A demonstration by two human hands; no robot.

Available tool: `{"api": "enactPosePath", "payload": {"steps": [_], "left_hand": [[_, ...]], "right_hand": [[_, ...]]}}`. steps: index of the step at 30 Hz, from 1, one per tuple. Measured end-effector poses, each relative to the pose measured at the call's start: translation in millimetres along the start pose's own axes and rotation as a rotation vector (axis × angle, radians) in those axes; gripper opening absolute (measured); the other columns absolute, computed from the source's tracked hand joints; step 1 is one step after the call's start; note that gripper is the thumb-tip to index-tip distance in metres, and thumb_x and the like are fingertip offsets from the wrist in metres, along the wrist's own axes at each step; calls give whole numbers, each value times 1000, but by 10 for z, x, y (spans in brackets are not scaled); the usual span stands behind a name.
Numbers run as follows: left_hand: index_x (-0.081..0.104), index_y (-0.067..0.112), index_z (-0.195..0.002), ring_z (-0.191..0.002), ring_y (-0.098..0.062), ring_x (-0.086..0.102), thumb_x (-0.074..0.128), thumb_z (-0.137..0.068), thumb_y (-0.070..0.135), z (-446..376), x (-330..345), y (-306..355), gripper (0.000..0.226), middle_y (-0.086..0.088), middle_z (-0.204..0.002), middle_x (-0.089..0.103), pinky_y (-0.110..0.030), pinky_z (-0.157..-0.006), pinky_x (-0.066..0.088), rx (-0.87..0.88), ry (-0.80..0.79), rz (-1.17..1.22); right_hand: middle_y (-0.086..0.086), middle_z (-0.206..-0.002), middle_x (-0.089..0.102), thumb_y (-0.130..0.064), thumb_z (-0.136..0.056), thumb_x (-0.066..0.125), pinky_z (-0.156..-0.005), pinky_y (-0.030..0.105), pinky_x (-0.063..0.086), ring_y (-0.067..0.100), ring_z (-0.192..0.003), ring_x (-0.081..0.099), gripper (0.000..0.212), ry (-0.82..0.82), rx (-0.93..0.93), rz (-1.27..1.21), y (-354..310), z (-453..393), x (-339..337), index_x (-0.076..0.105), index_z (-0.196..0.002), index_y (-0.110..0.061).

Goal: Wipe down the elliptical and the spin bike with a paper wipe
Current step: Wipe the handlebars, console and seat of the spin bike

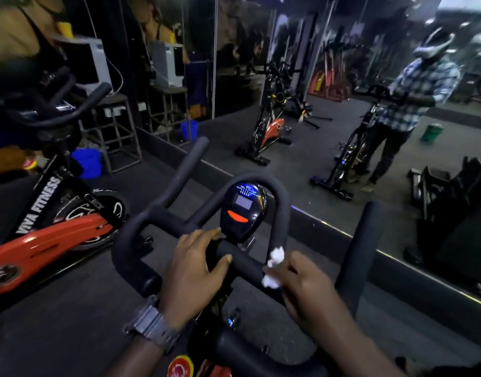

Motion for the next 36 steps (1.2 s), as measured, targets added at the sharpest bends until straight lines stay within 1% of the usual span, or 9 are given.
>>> {"api": "enactPosePath", "payload": {"steps": [3,6,12,16,18,22,26,33,36], "left_hand": [[62,24,-120,-100,-12,60,66,-73,36,-156,37,-35,48,14,-103,64,-24,-90,42,-6,-21,85],[56,27,-130,-85,-11,62,78,-78,26,-299,26,-142,57,15,-92,64,-33,-81,49,-55,-28,161],[56,24,-131,-88,0,61,79,-78,30,-381,57,-248,58,12,-88,65,-12,-73,40,-44,-102,272],[56,27,-129,-88,-3,62,80,-77,31,-408,106,-239,57,9,-89,65,-12,-74,40,-23,-143,289],[54,35,-126,-90,-5,62,76,-72,45,-399,83,-219,60,9,-92,65,-14,-76,41,-6,-148,299],[50,40,-128,-98,0,61,63,-64,64,-341,104,-308,70,16,-101,64,-27,-88,50,-1,-183,325],[48,37,-135,-106,-1,58,64,-65,64,-309,148,-344,76,19,-106,60,-33,-94,50,19,-201,333],[48,57,-117,-101,0,59,64,-60,66,-359,149,-286,60,18,-101,63,-26,-90,47,28,-220,361],[50,49,-126,-102,1,59,65,-60,67,-353,168,-325,70,19,-101,62,-27,-91,48,-2,-229,380]], "right_hand": [[-1,-89,57,-24,-93,53,-66,25,45,25,-82,56,19,48,55,-97,66,-265,-133,67,-100,-14],[6,-88,55,-23,-89,56,-68,29,45,22,-81,55,21,283,214,-12,382,-757,-430,70,-101,-13],[4,-92,55,-20,-91,54,-71,34,50,24,-84,60,24,175,192,-140,-185,78,-145,70,-107,-13],[7,-92,57,-24,-90,52,-72,32,45,28,-85,59,24,377,352,-28,313,-728,-383,70,-102,-14],[4,-90,58,-18,-88,60,-72,26,41,24,-84,58,16,426,392,-56,435,-891,-430,71,-99,-19],[-15,-80,51,-13,-82,71,-67,7,33,2,-72,50,22,411,391,-134,193,-146,-321,62,-90,-31],[-8,-72,63,-24,-93,57,-62,23,44,2,-68,58,16,356,528,-169,323,149,-138,59,-78,-20],[19,-98,69,-2,-93,48,-87,33,55,25,-89,67,24,152,1024,-1662,841,-602,633,63,-108,8],[7,-72,65,-4,-95,47,-55,20,53,12,-57,59,20,-83,1059,-1743,569,-210,772,67,-93,-1]]}}
Point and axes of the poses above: each hand's wrist, its own z-axis away from the middle knuckle, its own x-axis out of the palm, y = z × x, the point moved 9 cm from there along -z, towards the middle knuckle
